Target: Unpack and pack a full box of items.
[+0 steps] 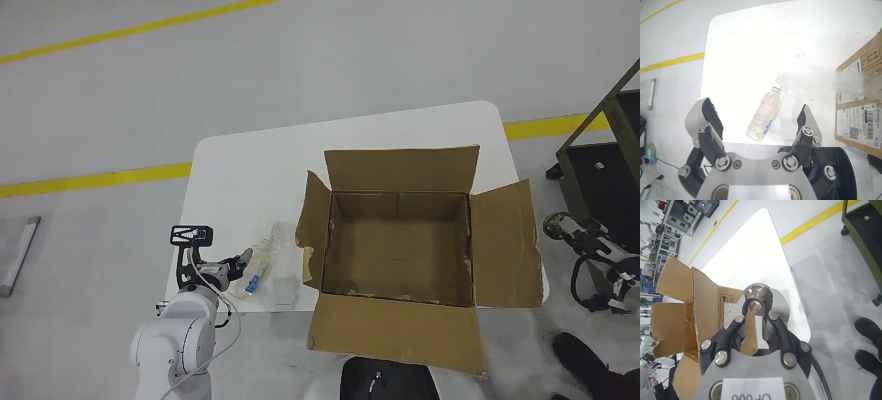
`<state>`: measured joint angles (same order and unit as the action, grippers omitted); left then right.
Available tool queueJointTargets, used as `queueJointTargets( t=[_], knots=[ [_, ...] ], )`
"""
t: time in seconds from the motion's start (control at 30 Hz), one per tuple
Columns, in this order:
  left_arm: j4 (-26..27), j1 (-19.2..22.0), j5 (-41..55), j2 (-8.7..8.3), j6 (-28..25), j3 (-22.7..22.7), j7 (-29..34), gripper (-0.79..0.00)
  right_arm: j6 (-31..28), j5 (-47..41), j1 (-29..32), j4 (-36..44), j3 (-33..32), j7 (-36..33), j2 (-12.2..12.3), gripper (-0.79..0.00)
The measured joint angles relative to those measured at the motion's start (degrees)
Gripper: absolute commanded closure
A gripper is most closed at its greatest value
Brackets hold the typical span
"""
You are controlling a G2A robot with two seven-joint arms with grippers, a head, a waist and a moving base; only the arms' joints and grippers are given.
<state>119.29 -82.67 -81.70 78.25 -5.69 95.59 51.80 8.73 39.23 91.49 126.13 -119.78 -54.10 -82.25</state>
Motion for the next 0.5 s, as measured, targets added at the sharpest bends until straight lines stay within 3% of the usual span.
queueJointTargets(
  t=[0.27, 0.5],
  knots=[
    [0.0, 0.0, 0.0, 0.00, 0.0, 0.0, 0.0, -0.785, 0.0, 2.9, -0.2, -2.7, 3.1, 1.4, 0.4, 0.000],
    [0.0, 0.0, 0.0, 0.00, 0.0, 0.0, 0.0, -0.785, 1.5, 15.6, -2.8, -6.3, 9.8, -2.3, 1.5, 0.000]
  ],
)
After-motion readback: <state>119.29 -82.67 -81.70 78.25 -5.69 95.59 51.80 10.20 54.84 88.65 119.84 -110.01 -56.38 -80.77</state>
